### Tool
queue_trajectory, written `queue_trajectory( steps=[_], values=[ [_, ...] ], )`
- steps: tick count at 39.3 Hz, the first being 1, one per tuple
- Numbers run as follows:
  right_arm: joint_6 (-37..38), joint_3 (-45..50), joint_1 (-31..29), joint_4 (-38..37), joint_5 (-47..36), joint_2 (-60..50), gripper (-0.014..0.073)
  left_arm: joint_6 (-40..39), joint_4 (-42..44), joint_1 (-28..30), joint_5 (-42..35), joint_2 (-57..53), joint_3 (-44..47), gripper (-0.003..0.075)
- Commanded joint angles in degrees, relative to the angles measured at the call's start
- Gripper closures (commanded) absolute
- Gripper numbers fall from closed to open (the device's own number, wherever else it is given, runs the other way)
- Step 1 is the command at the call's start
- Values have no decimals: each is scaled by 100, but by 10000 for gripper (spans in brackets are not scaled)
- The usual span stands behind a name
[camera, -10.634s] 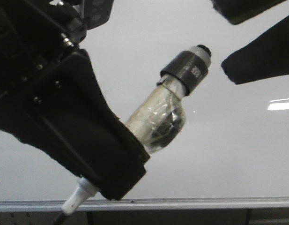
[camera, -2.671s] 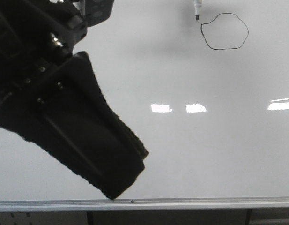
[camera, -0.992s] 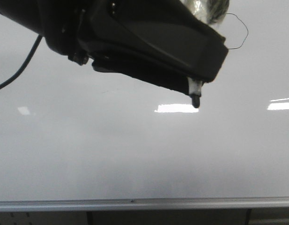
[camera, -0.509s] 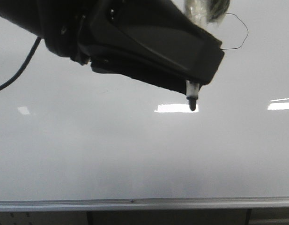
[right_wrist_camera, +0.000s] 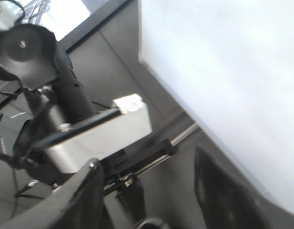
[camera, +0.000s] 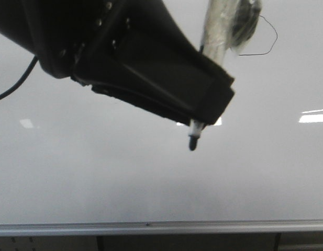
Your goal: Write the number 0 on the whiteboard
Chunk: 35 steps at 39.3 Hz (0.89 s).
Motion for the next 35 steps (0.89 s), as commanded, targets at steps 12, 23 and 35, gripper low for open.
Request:
queue_trajectory(
  steps=[12,23,35],
  values=[
    [-101,1180,-28,-553,-2221,-2267,139,-3069,2687,1490,-1240,-200,-176,739],
    [-101,2862,-28,-598,-3475,-4051,324,-4656,4640,2946,-1479,-212,-176,739],
    [-101,3574,-28,-598,-3467,-4899,656,-5453,5723,4291,-1946,-212,-176,739]
  ],
)
